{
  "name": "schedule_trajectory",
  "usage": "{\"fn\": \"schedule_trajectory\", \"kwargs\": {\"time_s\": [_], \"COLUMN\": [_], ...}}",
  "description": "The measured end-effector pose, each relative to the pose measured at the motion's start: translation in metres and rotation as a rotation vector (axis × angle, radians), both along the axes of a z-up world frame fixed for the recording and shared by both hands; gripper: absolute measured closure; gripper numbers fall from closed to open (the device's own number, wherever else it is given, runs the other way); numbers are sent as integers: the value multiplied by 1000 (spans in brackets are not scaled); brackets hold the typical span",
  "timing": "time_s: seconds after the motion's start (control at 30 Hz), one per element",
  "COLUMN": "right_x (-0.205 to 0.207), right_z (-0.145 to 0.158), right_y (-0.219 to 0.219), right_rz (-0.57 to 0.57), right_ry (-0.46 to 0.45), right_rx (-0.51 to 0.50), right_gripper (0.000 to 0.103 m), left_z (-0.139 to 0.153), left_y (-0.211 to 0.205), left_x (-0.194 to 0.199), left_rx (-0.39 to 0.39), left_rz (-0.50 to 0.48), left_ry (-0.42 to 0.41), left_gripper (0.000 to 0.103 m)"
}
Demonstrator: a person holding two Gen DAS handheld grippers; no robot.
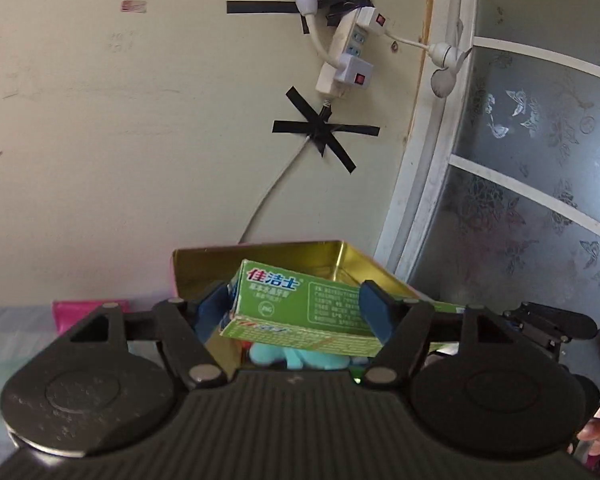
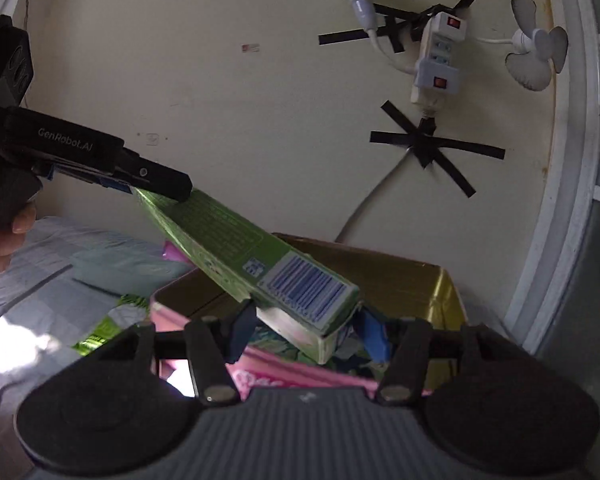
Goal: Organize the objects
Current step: 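Carry the green carton into the tin with the right gripper while the left carries a green toothpaste box in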
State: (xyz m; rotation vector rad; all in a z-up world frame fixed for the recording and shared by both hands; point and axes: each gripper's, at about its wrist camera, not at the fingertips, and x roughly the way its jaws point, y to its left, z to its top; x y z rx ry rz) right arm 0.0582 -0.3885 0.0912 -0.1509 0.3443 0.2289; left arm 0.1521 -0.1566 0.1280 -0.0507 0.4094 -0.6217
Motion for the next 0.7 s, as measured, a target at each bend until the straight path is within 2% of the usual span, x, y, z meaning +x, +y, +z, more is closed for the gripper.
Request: {"fn": "schedule_trajectory", "kwargs": {"time_s": [0.07,0.17,0.37,0.53,0.6,0.7], "right_x": [37,99,184,213,218,207], "right_z": [6,3,-16,-33,-37,-32], "right_y": [-13,-30,-35,-25,-22,-26], "right_rz": [-36,-70,-85,-93,-100,-119], "right_ry": [37,142,334,386,385,343], "right_rx": [-11,-28,-91,-139,-134,-89], "right_gripper": [48,48,48,43,44,47], "left_z": [-1,-9,-40,-62,-67,-59], "left_y": [-26,-55,-70,-76,-75,-64], "left_x": [30,69,125,152,154,142], "left_rx": [16,45,51,100,111,72], "left_rz": [13,38,80,127,145,155], "left_ry": [0,13,125,234,245,237], "left_gripper": [29,29,29,29,29,29]}}
